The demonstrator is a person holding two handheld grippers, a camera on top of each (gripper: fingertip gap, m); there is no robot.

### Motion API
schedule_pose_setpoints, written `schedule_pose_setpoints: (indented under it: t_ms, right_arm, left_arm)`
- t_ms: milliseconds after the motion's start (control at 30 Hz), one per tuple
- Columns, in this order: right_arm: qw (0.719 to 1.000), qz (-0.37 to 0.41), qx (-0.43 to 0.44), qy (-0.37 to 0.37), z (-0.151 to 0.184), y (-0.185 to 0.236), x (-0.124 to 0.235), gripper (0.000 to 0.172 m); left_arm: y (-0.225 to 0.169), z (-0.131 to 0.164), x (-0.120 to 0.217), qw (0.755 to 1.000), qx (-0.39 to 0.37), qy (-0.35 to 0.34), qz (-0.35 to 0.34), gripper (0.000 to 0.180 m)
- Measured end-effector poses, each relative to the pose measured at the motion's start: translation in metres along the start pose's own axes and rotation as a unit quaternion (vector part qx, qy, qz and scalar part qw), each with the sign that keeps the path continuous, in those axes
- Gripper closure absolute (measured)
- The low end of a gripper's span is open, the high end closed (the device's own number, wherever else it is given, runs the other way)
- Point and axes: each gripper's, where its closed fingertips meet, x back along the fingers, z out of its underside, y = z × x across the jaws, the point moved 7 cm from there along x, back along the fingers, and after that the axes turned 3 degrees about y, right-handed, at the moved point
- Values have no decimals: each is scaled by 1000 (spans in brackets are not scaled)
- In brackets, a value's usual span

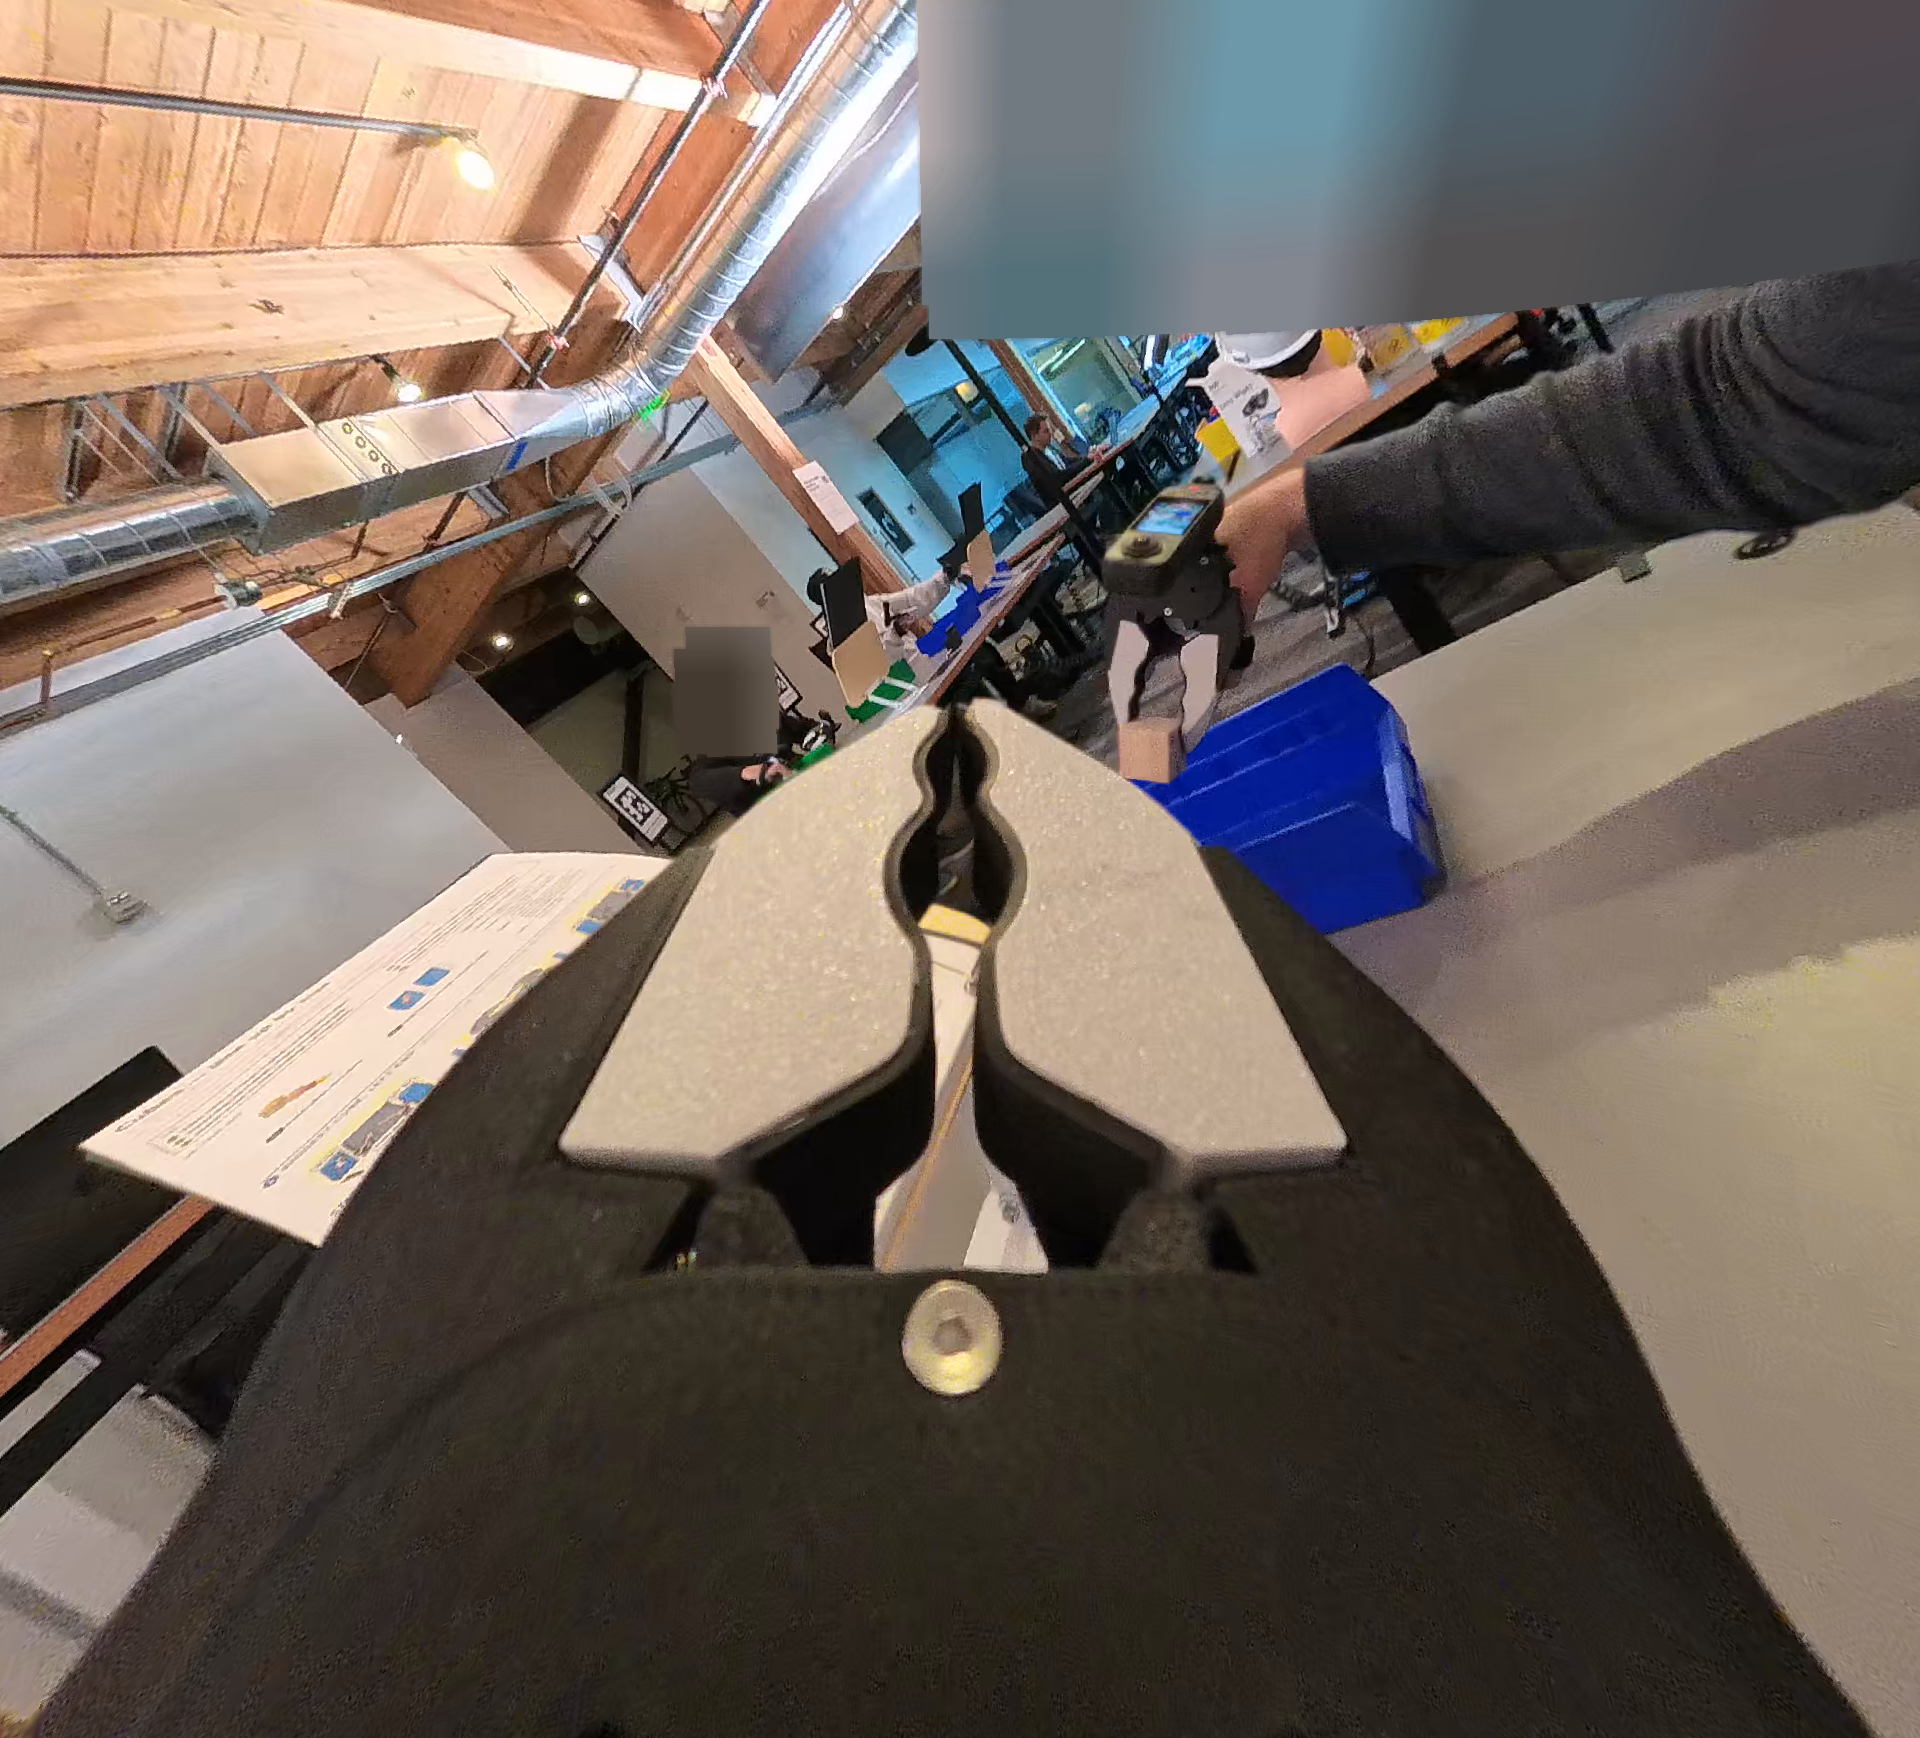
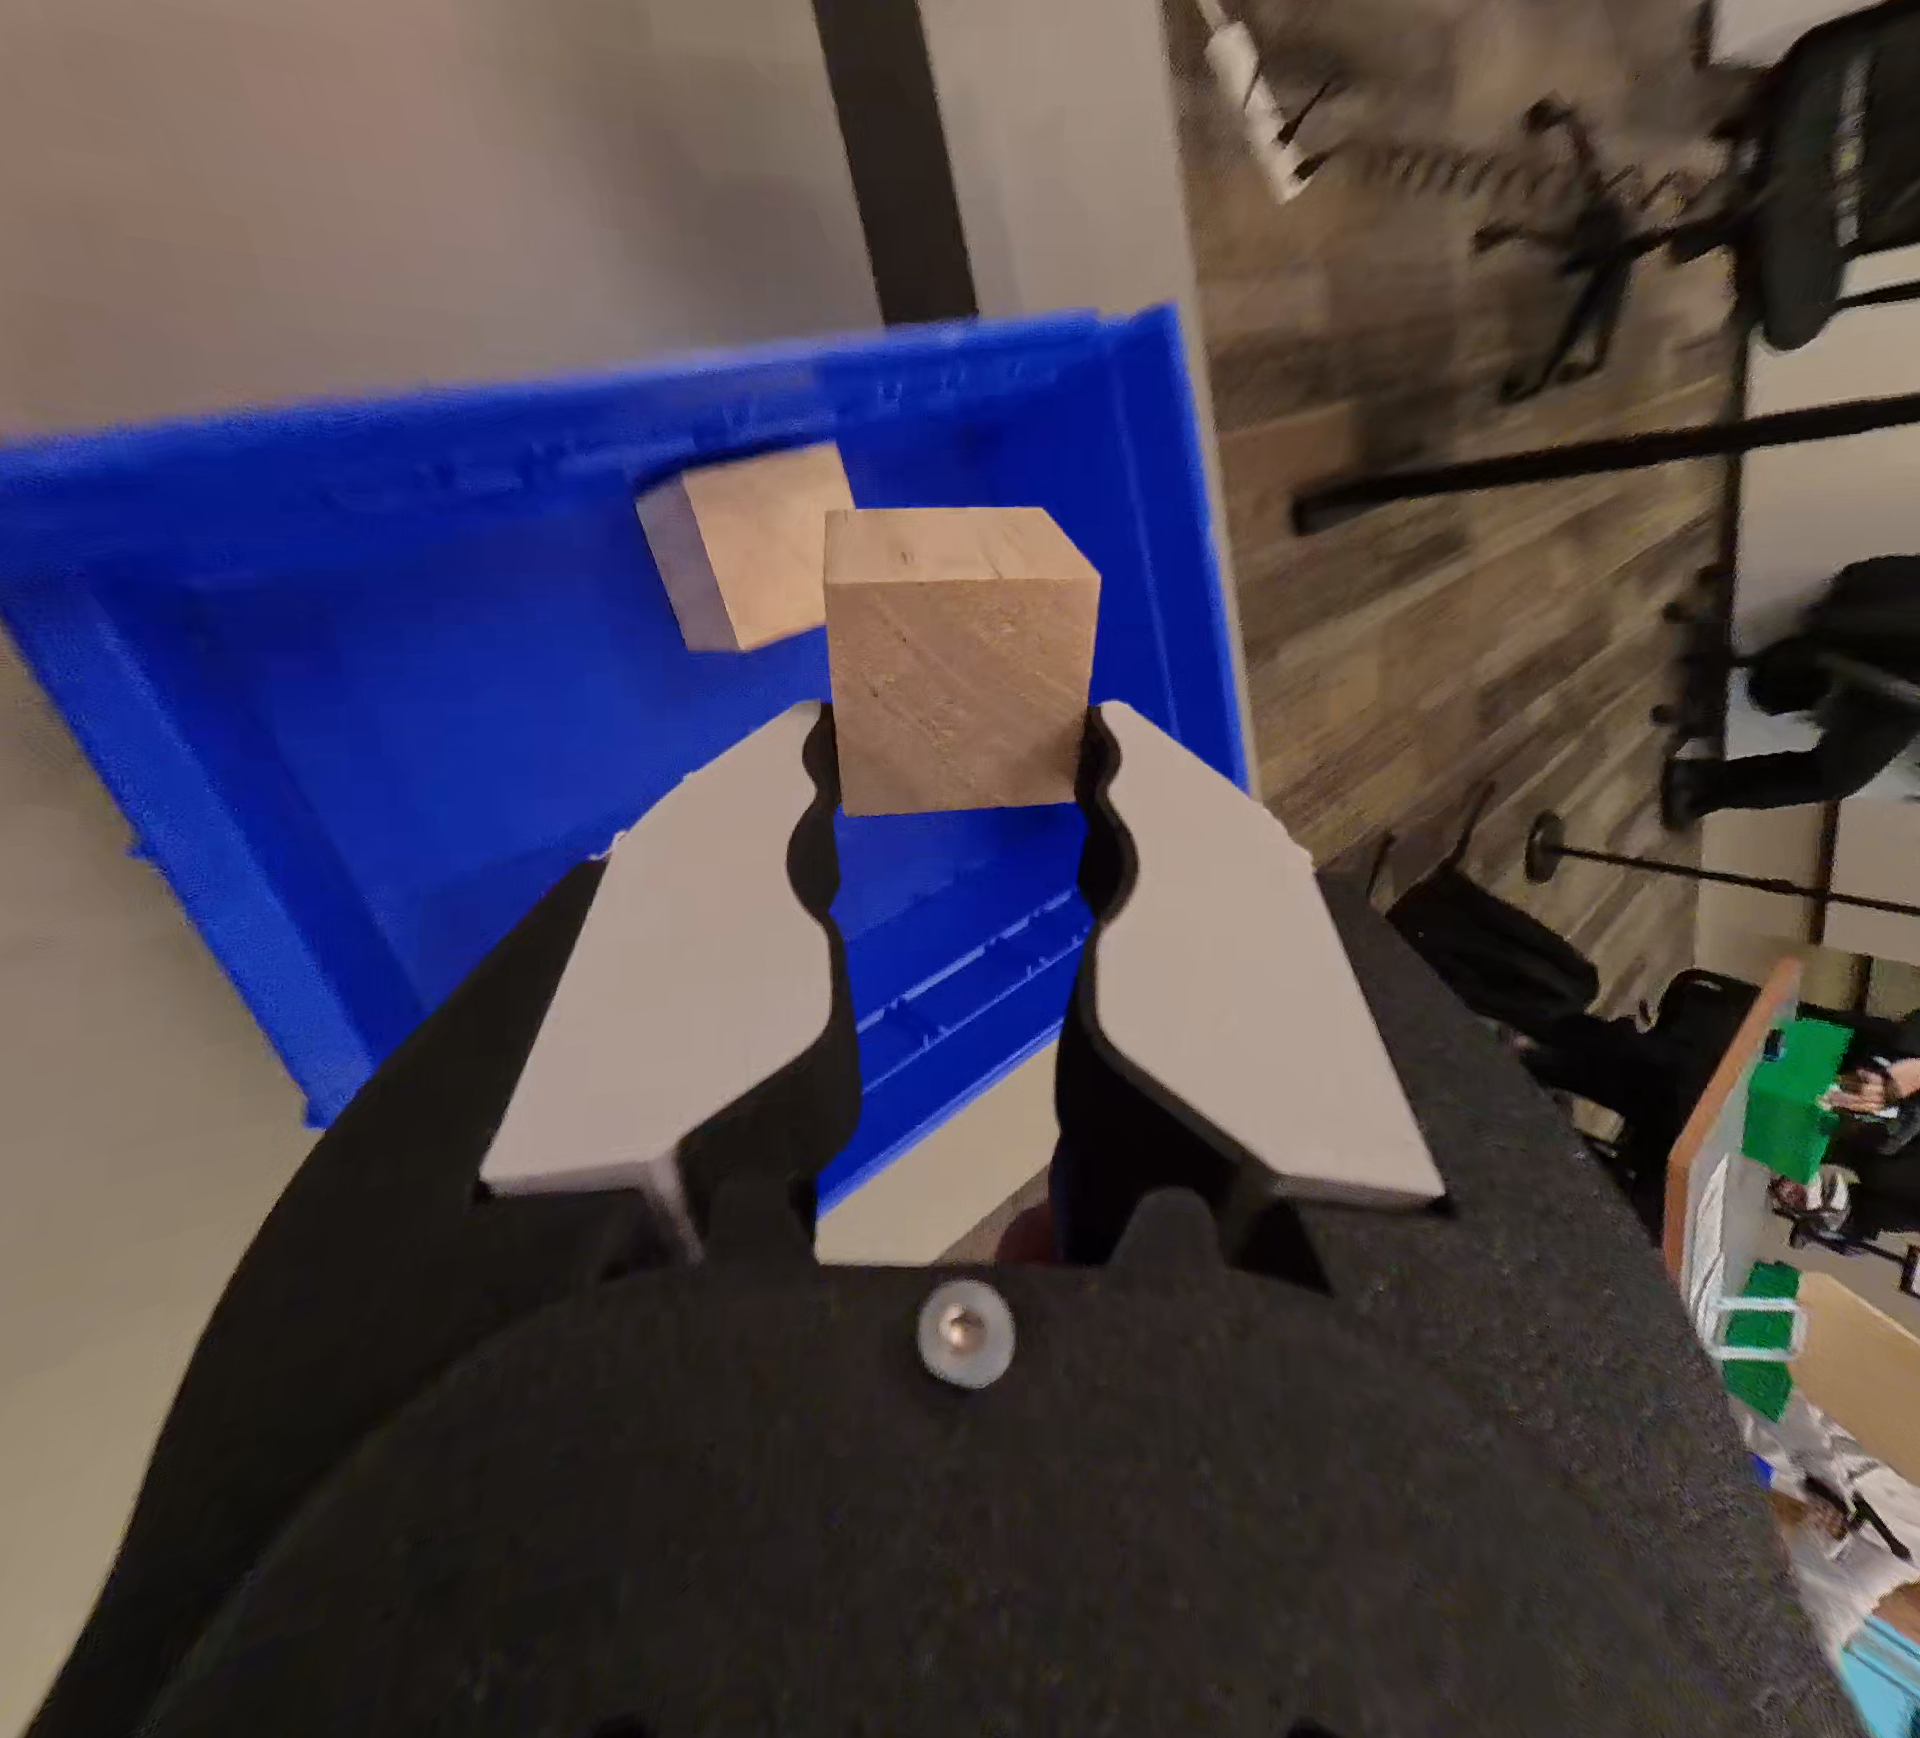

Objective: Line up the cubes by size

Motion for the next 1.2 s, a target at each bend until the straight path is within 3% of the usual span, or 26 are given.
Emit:
schedule_pose_setpoints:
  t_ms: [200, 500, 767, 1100, 1200]
  right_arm:
    - [991, -95, 34, 91, 28, 9, -61, 128]
    - [970, -179, 68, 151, 44, 18, -106, 128]
    - [954, -211, 95, 189, 50, 22, -128, 128]
    - [950, -241, 92, 176, 45, 23, -135, 128]
    - [954, -230, 94, 169, 42, 20, -130, 121]
  left_arm:
    - [-4, 1, -4, 1000, -12, 17, 8, 180]
    - [-3, 7, -8, 999, -13, 32, 14, 180]
    - [-3, 13, -11, 999, -10, 41, 19, 180]
    - [-9, 19, -20, 998, -12, 54, 41, 180]
    - [-12, 19, -21, 997, -16, 59, 51, 180]
